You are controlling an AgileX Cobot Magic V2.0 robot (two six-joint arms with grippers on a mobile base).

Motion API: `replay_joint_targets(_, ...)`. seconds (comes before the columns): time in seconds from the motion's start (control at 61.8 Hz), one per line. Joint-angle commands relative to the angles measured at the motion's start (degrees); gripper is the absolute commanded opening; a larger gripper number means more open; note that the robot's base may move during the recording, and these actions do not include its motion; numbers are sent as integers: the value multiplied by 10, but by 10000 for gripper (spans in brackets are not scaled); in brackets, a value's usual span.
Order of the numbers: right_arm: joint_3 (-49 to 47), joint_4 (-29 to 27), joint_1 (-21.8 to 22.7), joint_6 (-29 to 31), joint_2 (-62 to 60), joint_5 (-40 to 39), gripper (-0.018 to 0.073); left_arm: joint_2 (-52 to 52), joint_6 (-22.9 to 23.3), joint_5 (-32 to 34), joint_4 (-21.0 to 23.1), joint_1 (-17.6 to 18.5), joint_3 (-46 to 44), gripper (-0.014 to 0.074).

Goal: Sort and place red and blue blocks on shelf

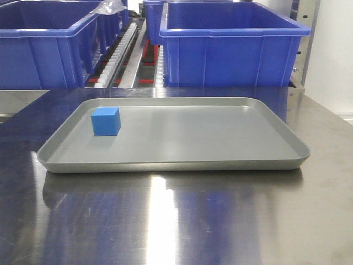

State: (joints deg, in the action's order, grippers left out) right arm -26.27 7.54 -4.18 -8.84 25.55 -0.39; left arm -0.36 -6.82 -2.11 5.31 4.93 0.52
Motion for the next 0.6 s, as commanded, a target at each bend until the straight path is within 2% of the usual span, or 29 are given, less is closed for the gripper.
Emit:
replay_joint_targets(0.0, -17, -5, 4, 3, 2, -55, 53, -12, 5, 47, 5, -1, 25, 123)
replay_joint_targets(0.582, -17, -5, 4, 3, 3, -52, 53, -12, 5, 49, 5, -1, 25, 124)
